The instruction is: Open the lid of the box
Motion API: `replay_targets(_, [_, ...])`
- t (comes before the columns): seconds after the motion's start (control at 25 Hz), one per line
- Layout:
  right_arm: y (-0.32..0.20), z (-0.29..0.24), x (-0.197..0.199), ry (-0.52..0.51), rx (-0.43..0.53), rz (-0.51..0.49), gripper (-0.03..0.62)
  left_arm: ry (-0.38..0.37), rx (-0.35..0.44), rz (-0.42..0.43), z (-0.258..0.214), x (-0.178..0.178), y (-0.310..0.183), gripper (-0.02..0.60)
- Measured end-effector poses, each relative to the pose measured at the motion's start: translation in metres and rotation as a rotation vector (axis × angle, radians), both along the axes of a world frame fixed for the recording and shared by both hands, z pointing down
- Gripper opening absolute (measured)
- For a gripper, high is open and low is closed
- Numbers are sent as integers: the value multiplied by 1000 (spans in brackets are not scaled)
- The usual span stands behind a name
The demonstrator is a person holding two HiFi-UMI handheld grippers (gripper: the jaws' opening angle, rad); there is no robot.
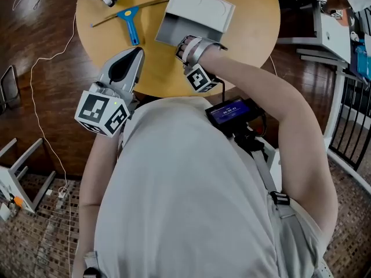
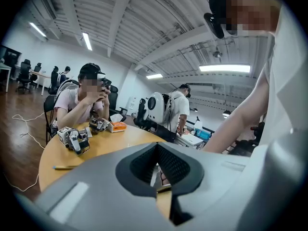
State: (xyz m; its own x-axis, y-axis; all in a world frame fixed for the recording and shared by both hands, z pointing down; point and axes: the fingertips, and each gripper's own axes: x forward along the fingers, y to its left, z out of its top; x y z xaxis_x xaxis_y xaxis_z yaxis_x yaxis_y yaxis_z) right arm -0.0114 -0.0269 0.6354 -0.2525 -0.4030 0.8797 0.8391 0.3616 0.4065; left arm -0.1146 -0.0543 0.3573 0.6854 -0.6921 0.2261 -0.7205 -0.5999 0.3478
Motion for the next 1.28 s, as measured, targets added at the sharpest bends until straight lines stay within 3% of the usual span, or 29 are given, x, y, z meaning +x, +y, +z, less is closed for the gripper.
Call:
replay_targets(0.12, [-9, -39, -12, -132, -37, 90, 87, 1, 12, 14, -5, 3, -4, 0])
replay_targets(0.28, [-35, -99, -21, -363, -86, 296, 69, 2, 30, 33, -12, 6, -14, 0])
replay_targets(0.48, [-66, -184, -11, -712, -150, 559, 18, -8, 56, 71, -23, 17, -23, 0])
replay_targets(0.68, [-83, -266, 7, -1028, -167, 706, 2, -42, 114, 141, -38, 35, -33, 0])
replay_targets(0.8, [-86, -311, 18, -1254, -279, 810, 2, -59, 140, 166, -54, 43, -42, 0])
replay_targets(0.96, [-85, -345, 43, -1557, -581, 979, 2, -49, 165, 179, -72, 53, -52, 0])
replay_targets(1.08, [-85, -350, 65, -1652, -634, 1048, 2, -29, 187, 182, -81, 61, -60, 0])
replay_targets(1.28, [-77, -346, 74, -1669, -652, 1066, 1, -27, 205, 214, -79, 74, -70, 0])
